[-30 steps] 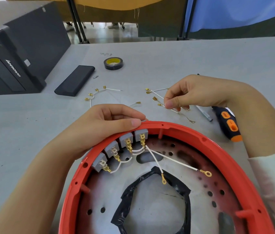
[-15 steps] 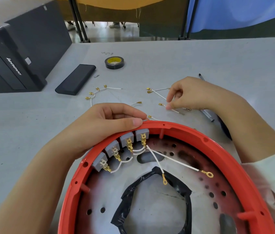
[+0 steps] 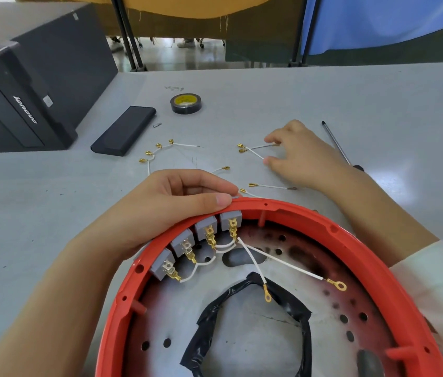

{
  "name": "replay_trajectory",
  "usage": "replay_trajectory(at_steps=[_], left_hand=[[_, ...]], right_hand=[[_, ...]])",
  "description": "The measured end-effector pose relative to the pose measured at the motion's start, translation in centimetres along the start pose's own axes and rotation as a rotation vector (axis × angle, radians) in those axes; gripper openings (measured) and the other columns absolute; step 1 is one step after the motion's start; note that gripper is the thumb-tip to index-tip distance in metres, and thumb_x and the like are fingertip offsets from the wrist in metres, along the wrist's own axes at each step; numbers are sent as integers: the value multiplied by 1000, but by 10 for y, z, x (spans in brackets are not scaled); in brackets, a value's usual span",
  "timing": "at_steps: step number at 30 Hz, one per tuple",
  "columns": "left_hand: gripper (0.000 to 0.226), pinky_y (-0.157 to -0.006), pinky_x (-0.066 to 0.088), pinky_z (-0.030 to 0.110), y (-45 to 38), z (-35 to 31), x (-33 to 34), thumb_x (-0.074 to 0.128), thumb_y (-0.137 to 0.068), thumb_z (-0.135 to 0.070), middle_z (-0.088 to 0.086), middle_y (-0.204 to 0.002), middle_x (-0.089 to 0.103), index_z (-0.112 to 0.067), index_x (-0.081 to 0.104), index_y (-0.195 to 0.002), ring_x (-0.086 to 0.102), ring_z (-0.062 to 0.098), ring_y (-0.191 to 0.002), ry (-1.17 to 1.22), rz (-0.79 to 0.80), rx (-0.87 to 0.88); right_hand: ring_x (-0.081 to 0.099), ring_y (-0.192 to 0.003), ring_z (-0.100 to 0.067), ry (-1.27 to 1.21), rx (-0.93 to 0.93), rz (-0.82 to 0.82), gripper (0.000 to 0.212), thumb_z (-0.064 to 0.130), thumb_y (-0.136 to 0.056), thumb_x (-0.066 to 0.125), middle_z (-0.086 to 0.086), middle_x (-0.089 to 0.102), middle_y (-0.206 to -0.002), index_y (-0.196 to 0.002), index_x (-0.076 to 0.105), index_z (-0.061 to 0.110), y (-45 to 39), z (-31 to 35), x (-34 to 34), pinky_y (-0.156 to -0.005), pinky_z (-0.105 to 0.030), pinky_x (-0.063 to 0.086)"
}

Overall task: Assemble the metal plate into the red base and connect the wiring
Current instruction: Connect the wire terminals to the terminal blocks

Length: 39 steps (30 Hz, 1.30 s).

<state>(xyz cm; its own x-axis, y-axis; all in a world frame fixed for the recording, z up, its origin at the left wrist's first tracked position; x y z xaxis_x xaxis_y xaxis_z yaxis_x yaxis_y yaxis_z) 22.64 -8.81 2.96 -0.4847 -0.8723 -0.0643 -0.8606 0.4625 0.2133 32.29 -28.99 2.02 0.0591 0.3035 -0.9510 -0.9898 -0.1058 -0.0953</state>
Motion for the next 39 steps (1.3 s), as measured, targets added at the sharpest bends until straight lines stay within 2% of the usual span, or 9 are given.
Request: replay_trajectory(at_steps=[4, 11, 15, 21, 25, 29, 33, 36, 39], left_hand=[[22, -59, 55, 21, 0, -1, 1, 79, -70, -29, 7, -89, 77, -23, 78, -92, 74, 16, -72, 6, 2, 1], [19, -65, 56, 21, -1, 0, 0, 79, -73, -29, 6, -91, 77, -24, 78, -92, 74, 15, -76, -4, 1, 10], [20, -69, 56, 21, -3, 0, -1, 75, -72, -27, 4, -94, 77, -24, 78, -92, 74, 16, -81, -16, -7, 29], [24, -72, 55, 17, -2, -7, -3, 74, -67, -29, 2, -94, 77, -20, 77, -89, 74, 13, -84, -63, -39, 98], [21, -79, 55, 17, -1, -13, -6, 76, -72, -27, -3, -96, 77, -21, 76, -92, 73, 11, -90, -142, -99, 144], [14, -85, 53, 16, 3, -21, -11, 76, -82, -18, -9, -97, 76, -22, 75, -95, 72, 8, -92, -250, -189, 206], [27, -89, 50, 12, 11, -35, -11, 74, -85, -19, -15, -105, 74, -26, 69, -110, 66, -3, -100, -346, -259, 271], [40, -91, 50, 15, 22, -49, -7, 72, -86, -27, -18, -110, 72, -28, 61, -125, 65, -6, -104, -221, -277, 309], [34, -90, 53, 18, 36, -62, 1, 72, -86, -32, -11, -103, 76, -23, 67, -118, 69, 1, -101, -56, -303, 354]], right_hand=[[30, -122, -26, 93, -125, 56, 38, 31, -99, 41, 3, 38, -143, -136, 48, 24, 0, 7, 15, -98, -43, 39], [53, -100, -19, -6, -107, -17, 14, 19, -90, 53, 3, 57, -102, -97, 64, 24, 1, 11, 3, -85, -38, 47], [59, -97, -21, -15, -28, -4, 21, 13, -85, 52, 4, 63, -97, -97, 67, 22, 4, 10, -1, -83, -37, 50], [64, -84, -27, 193, 57, 67, 17, 10, -70, 59, -5, 69, -87, -82, 71, 14, 6, 10, -5, -63, -30, 51], [65, -79, -17, -74, 72, 49, 5, 14, -72, 66, 2, 68, -76, -74, 69, 16, 14, 7, -21, -73, -32, 55], [57, -50, 2, -439, 0, -45, 6, 19, -71, 70, 15, 65, -55, -69, 68, 23, 31, 26, -65, -53, -16, 46], [48, -47, 3, -535, -42, 71, 7, 19, -79, 68, 16, 57, -50, -74, 70, 23, 55, 49, -90, -46, -12, 41], [45, -45, 1, -625, -48, 129, 9, 13, -82, 66, 13, 53, -49, -75, 70, 18, 76, 65, -96, -44, -12, 40], [43, -43, -1, -736, -37, 156, 9, 10, -83, 65, 12, 51, -47, -76, 69, 14, 96, 79, -91, -43, -15, 37]])
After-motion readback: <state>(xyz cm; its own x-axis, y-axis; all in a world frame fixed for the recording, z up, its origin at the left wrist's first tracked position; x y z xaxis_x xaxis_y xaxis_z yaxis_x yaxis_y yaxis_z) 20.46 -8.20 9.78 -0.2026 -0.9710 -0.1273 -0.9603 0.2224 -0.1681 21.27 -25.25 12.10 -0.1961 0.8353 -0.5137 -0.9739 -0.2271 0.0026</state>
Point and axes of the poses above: each hand's wrist, its own y-axis away from the middle knuckle, its own x-axis out of the palm, z = x × y, the point moved 7 cm from there along -y, towards the middle knuckle
